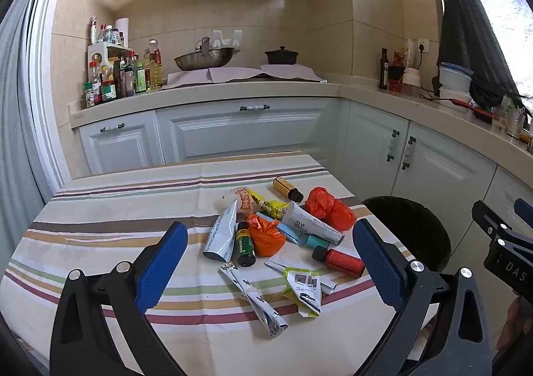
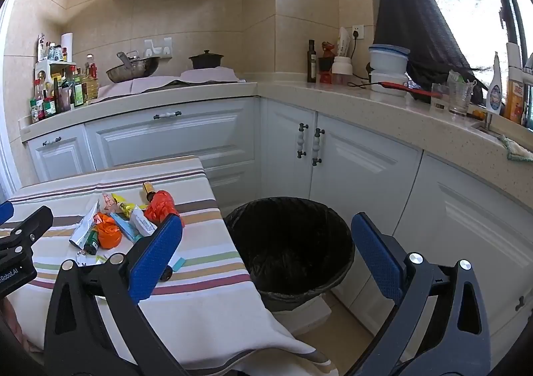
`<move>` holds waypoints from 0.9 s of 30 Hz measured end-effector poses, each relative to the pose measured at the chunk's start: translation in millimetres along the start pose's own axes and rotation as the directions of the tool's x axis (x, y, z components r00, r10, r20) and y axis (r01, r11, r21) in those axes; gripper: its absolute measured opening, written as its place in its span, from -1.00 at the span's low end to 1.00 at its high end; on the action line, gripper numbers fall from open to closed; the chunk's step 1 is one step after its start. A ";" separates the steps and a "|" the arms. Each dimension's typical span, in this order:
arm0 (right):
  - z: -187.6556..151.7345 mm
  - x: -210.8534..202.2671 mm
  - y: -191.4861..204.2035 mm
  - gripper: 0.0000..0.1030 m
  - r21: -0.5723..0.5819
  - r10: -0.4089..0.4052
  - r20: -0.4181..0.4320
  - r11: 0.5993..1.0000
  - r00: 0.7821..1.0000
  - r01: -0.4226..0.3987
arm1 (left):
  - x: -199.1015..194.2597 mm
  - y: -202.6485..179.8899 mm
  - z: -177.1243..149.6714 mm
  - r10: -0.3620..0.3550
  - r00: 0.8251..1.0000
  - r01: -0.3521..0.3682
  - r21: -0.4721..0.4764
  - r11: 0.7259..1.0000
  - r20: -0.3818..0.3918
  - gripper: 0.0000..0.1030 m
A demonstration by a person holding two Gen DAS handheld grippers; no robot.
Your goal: Collect trash
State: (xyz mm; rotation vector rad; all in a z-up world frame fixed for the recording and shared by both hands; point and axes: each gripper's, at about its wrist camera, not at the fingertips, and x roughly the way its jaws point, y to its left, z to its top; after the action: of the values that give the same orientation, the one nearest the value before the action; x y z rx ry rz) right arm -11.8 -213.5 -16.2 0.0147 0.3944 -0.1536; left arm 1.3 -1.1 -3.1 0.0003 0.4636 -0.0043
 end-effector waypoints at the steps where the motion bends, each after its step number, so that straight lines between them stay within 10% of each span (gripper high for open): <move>1: 0.5 -0.1 0.2 0.92 0.001 -0.001 0.000 1.000 1.000 0.001 | 0.3 0.3 -0.1 0.000 1.000 0.000 0.000 1.000 -0.001 0.88; 27: -3.0 5.7 -2.5 0.92 0.004 -0.001 -0.005 1.000 1.000 0.001 | 2.5 1.7 -4.5 0.005 1.000 -0.005 -0.008 1.000 -0.014 0.88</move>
State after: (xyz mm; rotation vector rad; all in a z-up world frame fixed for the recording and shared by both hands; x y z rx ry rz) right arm -8.1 -216.6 -21.1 0.0187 0.3990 -0.1552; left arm 1.5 0.6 -8.3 -0.0061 0.4776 0.0020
